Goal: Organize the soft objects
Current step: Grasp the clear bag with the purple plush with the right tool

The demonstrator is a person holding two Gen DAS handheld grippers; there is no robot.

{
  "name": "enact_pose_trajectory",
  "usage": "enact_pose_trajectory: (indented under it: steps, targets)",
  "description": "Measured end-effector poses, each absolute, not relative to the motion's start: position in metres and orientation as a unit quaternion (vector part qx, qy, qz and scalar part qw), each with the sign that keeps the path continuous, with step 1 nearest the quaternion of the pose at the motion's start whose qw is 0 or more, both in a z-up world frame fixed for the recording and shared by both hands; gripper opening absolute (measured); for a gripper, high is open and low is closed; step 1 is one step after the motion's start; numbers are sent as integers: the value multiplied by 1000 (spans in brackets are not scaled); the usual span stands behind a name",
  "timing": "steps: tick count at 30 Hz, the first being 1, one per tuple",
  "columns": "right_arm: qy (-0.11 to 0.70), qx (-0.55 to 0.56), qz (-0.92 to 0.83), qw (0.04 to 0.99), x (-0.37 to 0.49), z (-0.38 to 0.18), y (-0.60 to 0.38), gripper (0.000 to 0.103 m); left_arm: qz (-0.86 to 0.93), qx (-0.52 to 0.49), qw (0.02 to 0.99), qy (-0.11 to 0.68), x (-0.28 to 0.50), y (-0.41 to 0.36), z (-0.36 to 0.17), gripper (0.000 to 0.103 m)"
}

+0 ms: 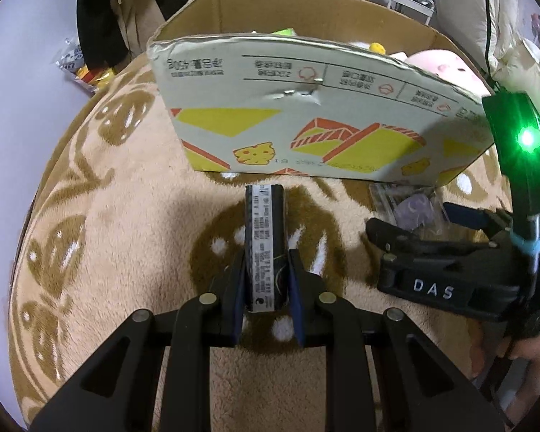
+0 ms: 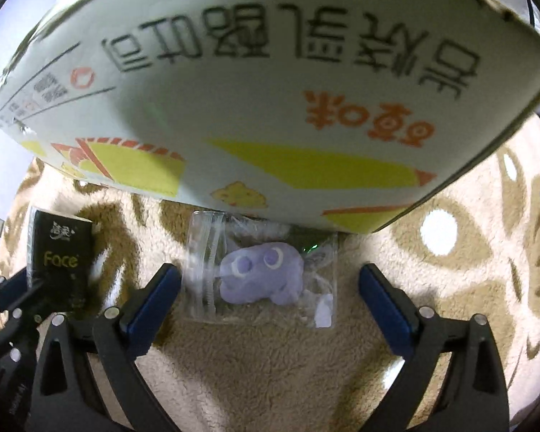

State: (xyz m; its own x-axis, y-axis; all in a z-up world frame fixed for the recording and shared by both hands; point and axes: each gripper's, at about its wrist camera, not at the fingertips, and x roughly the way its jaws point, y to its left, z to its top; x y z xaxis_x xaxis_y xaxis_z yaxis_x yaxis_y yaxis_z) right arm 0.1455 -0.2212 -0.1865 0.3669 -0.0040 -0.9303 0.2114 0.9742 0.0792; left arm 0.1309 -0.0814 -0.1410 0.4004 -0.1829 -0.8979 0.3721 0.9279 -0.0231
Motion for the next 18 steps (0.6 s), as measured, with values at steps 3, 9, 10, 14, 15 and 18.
enact_pose_trajectory:
  steps: [3, 9, 10, 14, 15, 18]
  targets:
    - [556, 90, -72, 823, 144, -186, -219, 97, -163, 84, 833, 522, 133, -79, -141, 20]
    - [550, 91, -80, 826, 134, -180, -227, 81, -157, 70, 837, 519, 131, -77, -138, 19]
    - [549, 91, -80, 827, 133, -178, -228, 79, -156, 72, 839, 517, 130, -78, -138, 19]
    - [547, 95, -76, 829, 128, -174, -231, 76, -155, 66, 847, 505, 127, -78, -133, 19]
    - [546, 98, -75, 829, 126, -174, -232, 76, -156, 61, 849, 502, 127, -77, -131, 19]
    - [544, 116, -70, 828, 120, -170, -237, 75, -155, 51, 855, 492, 126, -74, -126, 19]
